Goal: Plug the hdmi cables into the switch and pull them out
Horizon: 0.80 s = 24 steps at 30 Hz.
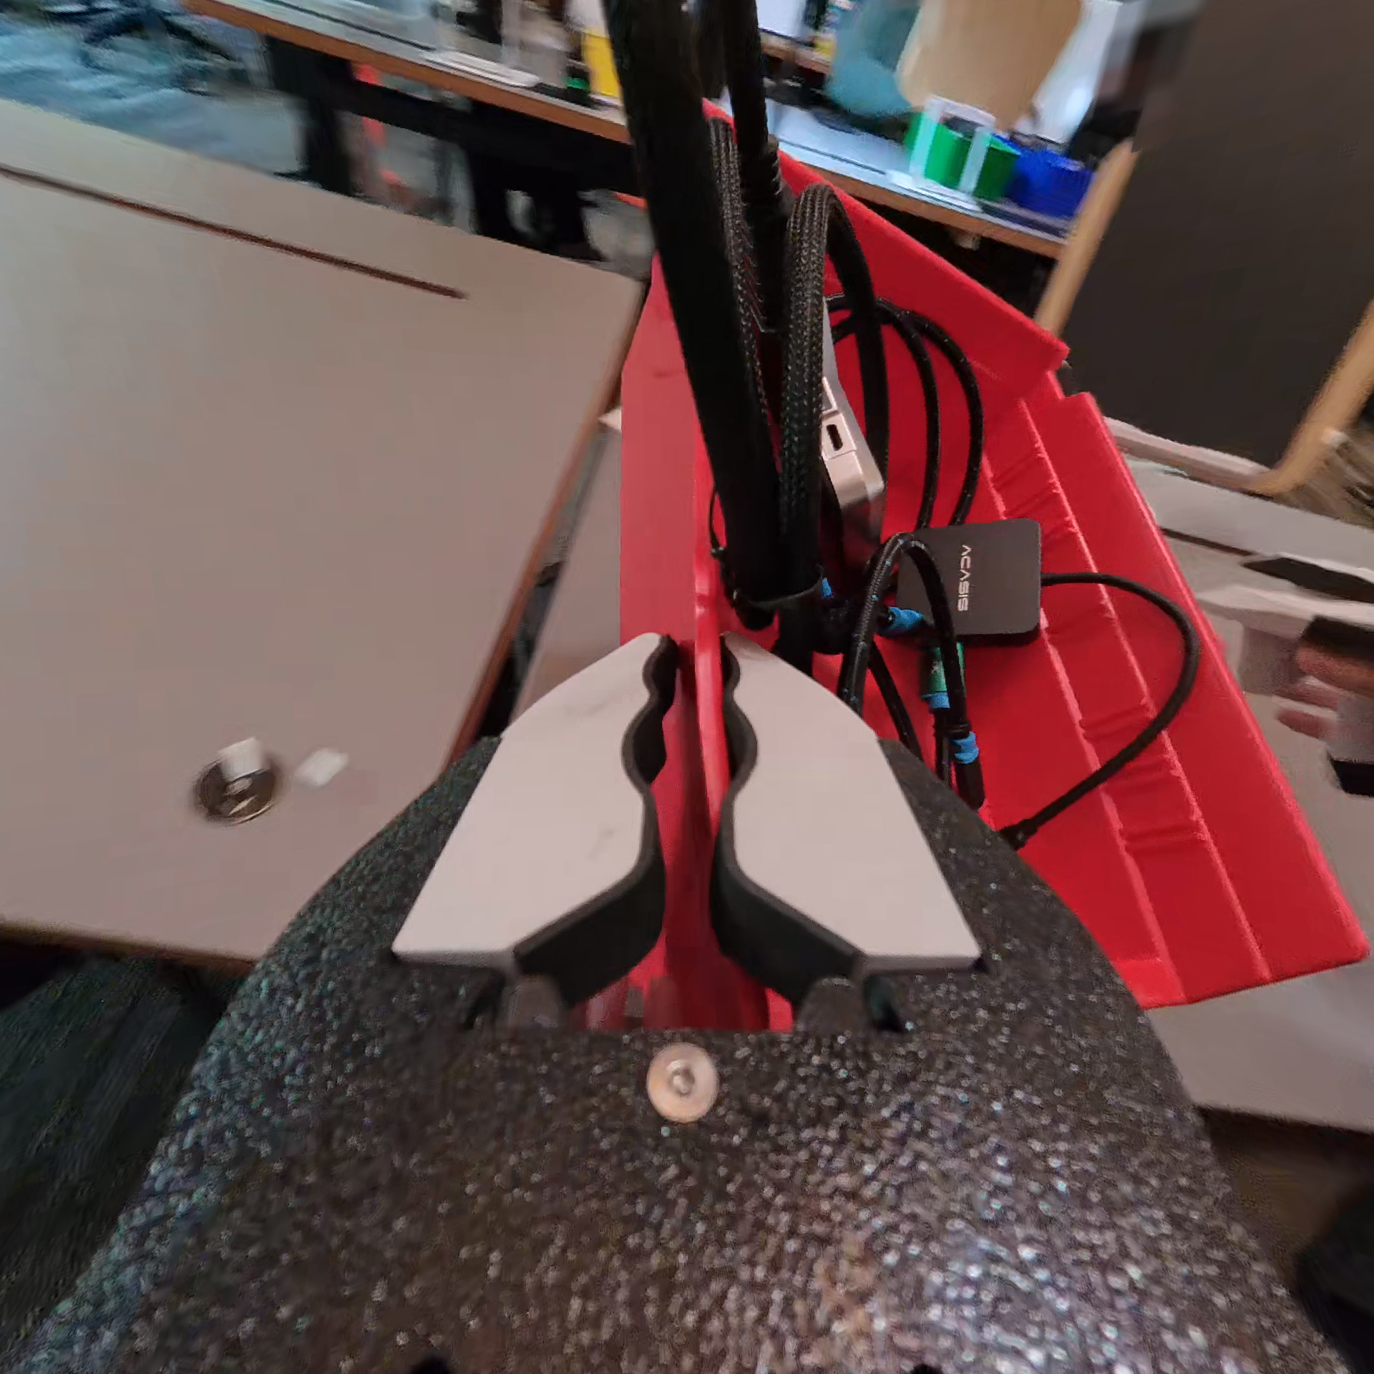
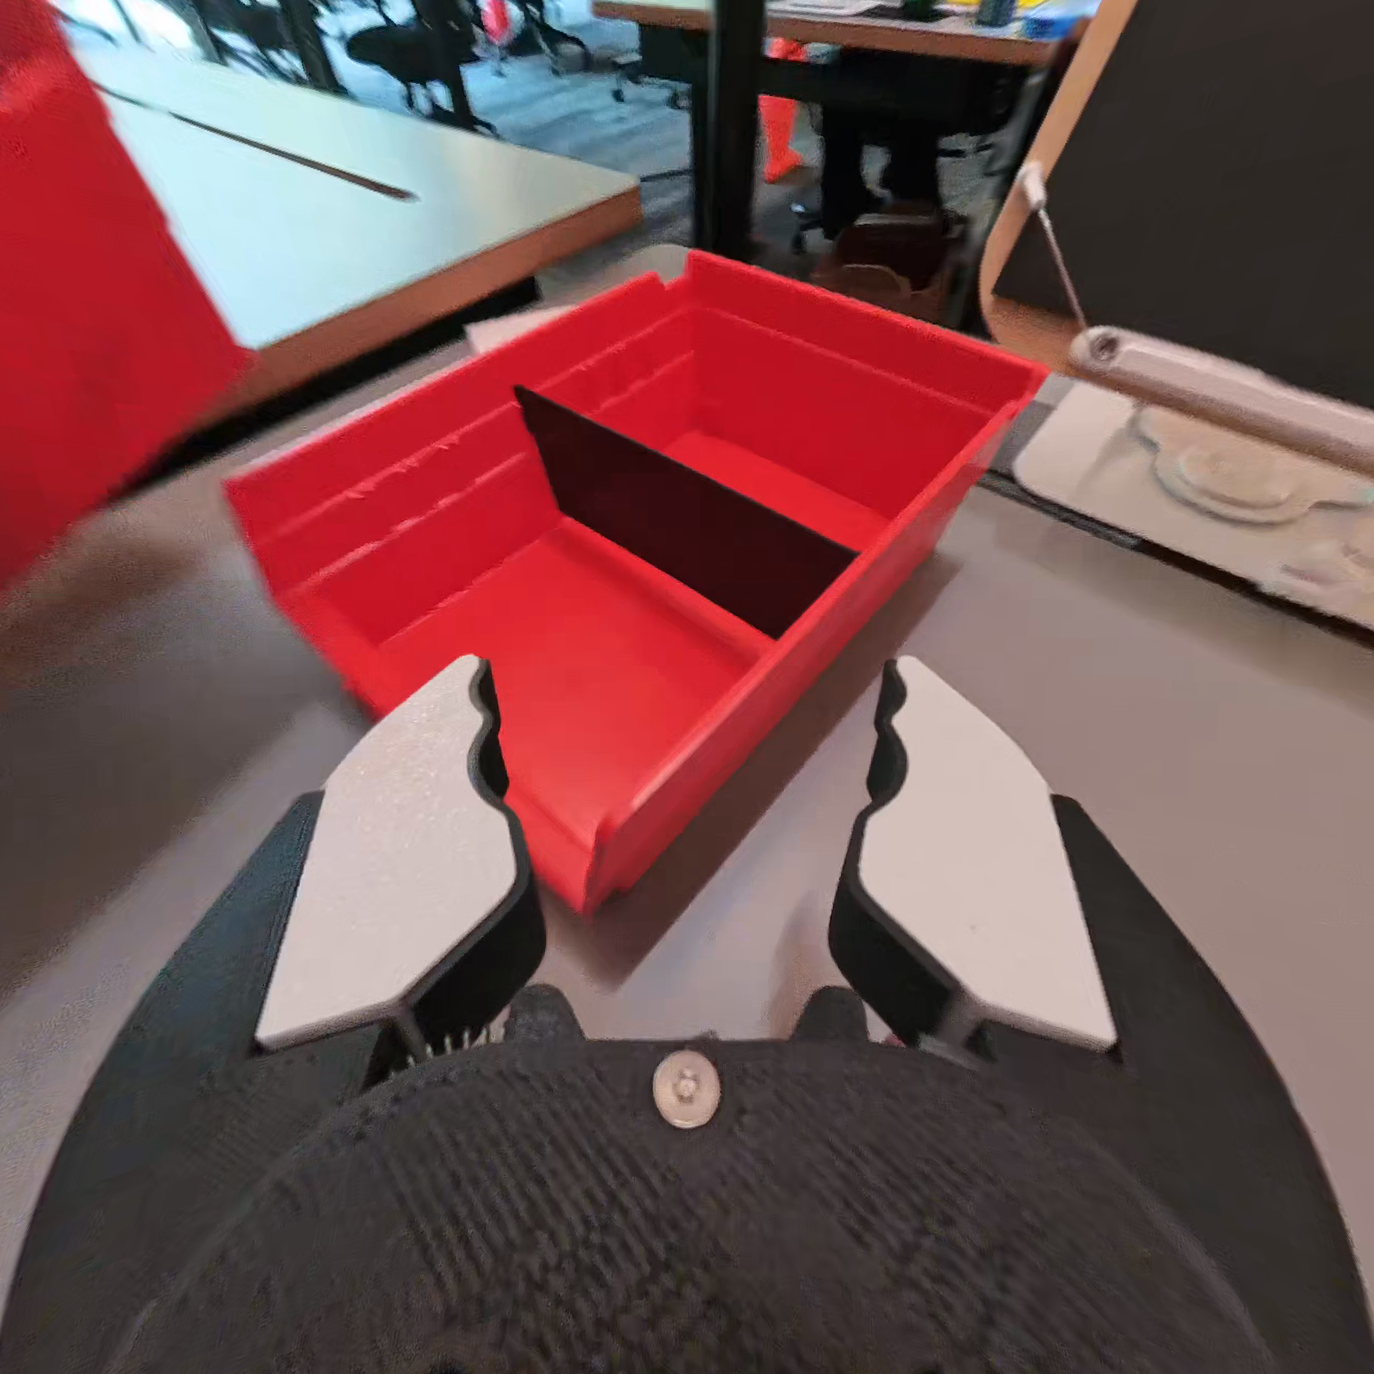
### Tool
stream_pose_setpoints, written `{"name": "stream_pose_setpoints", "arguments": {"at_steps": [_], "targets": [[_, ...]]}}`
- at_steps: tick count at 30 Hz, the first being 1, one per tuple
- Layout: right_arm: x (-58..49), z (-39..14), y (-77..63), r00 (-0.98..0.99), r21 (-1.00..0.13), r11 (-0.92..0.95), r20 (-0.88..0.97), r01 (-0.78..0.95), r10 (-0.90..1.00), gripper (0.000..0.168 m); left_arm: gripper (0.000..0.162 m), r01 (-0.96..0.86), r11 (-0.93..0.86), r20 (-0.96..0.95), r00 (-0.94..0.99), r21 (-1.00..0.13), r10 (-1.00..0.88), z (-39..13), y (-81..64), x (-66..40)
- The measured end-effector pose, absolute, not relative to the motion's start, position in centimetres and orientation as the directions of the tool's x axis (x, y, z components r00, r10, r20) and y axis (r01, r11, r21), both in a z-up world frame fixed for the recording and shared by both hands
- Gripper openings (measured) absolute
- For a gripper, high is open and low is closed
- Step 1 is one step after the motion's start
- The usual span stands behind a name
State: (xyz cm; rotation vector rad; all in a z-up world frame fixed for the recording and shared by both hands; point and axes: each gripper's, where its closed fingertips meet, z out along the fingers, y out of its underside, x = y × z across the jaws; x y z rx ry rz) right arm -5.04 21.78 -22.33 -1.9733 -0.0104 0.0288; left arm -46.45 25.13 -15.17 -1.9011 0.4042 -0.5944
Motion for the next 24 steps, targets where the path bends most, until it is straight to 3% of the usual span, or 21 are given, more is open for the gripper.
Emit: {"name": "stream_pose_setpoints", "arguments": {"at_steps": [2,5,7,11,16,21,24], "targets": [[-4.0,-24.1,24.0,0.996,-0.899,-0.436,0.071,0.037,-0.06,0.094,0.009,0.037,-0.4,0.23,0.864,-0.916,-0.447,-16.3,26.5,-49.4],[-2.9,-27.9,25.6,0.994,-0.842,-0.539,0.051,-0.009,-0.095,0.089,0.009,0.081,-0.422,0.248,0.901,-0.903,-0.357,-18.5,27.7,-52.7],[-3.3,-29.6,26.1,0.997,-0.821,-0.567,-0.033,-0.067,-0.071,0.058,0.01,0.104,-0.445,0.269,0.907,-0.889,-0.325,-20.0,28.2,-53.8],[-1.8,-29.6,26.6,0.998,-0.824,-0.565,-0.014,-0.048,-0.063,0.039,0.01,0.128,-0.503,0.314,0.899,-0.855,-0.304,-22.8,29.3,-54.0],[0.0,-27.6,25.1,0.998,-0.843,-0.534,-0.063,-0.062,-0.017,0.035,0.01,0.179,-0.524,0.381,0.872,-0.833,-0.308,-23.2,30.2,-52.2],[4.5,-21.8,19.5,0.998,-0.895,-0.443,0.036,0.057,0.056,0.034,0.01,0.202,-0.525,0.421,0.84,-0.827,-0.341,-22.6,31.6,-48.3],[8.8,-18.8,14.8,0.999,-0.928,-0.37,0.024,0.037,0.039,0.034,0.011,0.189,-0.528,0.426,0.825,-0.828,-0.372,-22.5,32.8,-44.7]]}}
